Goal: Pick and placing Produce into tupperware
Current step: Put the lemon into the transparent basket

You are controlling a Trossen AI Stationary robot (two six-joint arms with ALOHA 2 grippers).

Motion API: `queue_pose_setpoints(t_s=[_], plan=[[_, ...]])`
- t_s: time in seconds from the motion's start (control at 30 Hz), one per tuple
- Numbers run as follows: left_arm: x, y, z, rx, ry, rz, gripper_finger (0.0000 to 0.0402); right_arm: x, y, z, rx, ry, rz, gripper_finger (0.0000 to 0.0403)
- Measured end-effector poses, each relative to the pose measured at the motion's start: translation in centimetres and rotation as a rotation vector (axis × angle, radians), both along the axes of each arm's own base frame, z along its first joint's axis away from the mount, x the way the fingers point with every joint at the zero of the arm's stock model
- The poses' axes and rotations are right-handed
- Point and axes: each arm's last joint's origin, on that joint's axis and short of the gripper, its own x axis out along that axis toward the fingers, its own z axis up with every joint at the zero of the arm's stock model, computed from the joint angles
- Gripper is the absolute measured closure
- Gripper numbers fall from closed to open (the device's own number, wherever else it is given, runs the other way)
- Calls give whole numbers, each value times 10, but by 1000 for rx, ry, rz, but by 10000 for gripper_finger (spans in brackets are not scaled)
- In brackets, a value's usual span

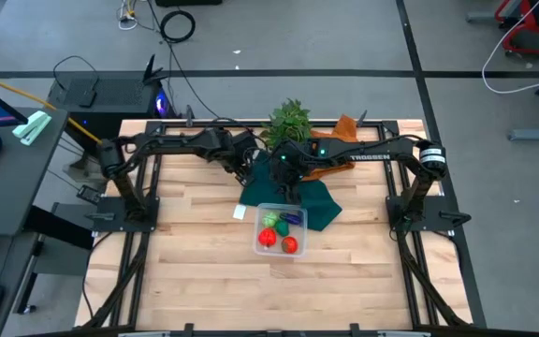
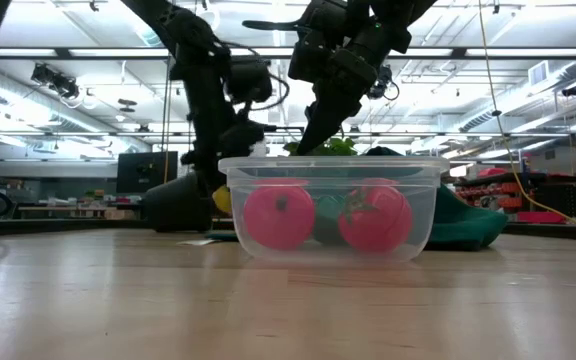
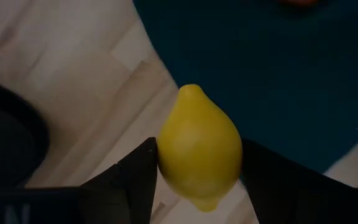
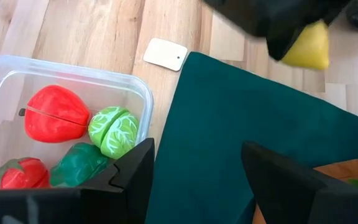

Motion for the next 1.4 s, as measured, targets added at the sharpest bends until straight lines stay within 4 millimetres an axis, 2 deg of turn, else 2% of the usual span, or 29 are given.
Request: queue_pose_setpoints(t_s=[0.3, 0.5, 0.67, 0.87, 1.0, 1.4], plan=[[-15, -19, 56, 36, -177, 61, 195, 0, 0, 0, 0, 1, -1, 199], [-23, -45, 90, 35, -320, 79, 195, 0, 0, 0, 7, 5, -11, 199], [-22, -73, 109, 16, -443, 66, 195, -1, 0, -1, 20, 17, -33, 199], [-12, -109, 117, -1, -562, 24, 195, -2, 0, -2, 46, 40, -65, 199], [-9, -129, 114, 8, -558, 11, 195, -5, 0, -3, 47, 77, -89, 199], [-4, -170, 113, 16, -611, -53, 195, -10, 6, -7, 74, 162, -177, 199]])
